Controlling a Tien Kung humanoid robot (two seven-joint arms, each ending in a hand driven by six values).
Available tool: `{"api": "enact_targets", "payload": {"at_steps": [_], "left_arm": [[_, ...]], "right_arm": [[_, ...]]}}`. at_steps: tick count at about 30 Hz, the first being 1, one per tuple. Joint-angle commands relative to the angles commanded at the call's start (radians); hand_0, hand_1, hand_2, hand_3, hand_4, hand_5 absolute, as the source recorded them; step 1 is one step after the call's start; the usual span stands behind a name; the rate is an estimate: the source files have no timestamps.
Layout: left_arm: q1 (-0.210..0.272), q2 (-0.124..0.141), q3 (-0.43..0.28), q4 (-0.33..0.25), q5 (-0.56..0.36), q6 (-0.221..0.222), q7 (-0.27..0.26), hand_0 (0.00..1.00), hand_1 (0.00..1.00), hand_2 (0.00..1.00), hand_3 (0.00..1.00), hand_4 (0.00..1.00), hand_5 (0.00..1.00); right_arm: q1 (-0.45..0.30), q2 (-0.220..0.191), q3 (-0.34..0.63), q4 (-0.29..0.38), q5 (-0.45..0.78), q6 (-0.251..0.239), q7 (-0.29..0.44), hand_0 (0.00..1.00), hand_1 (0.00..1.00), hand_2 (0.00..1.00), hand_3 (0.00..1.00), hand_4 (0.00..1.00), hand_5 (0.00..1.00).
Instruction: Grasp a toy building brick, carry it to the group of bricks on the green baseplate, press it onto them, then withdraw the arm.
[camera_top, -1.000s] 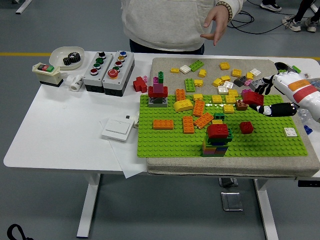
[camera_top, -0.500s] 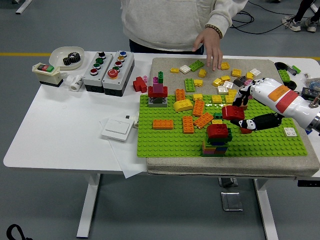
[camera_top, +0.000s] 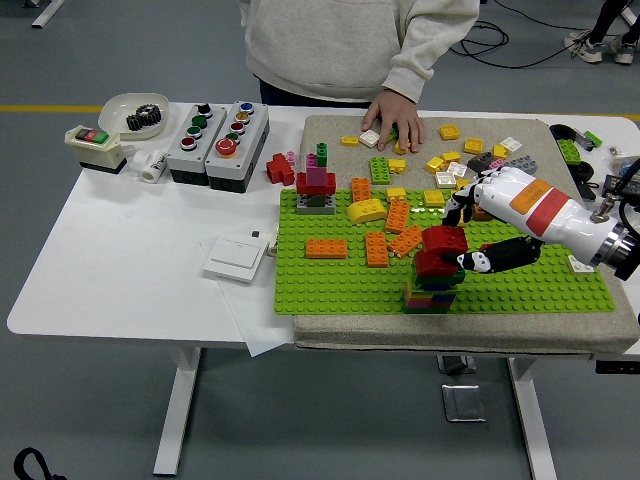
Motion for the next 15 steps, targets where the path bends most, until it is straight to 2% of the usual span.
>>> {"api": "enact_targets", "payload": {"at_steps": [15], "left_arm": [[-0.002,0.0,-0.001,-0.001,0.003,-0.002,0.001,0.669,0.703,0.72,0.586,0.67,0.661]], "right_arm": [[0.007,0.025,-0.013,-0.037,-0.029,0.0,-0.007,0.616,0.422,0.474,0.435,0.755,0.393]]}}
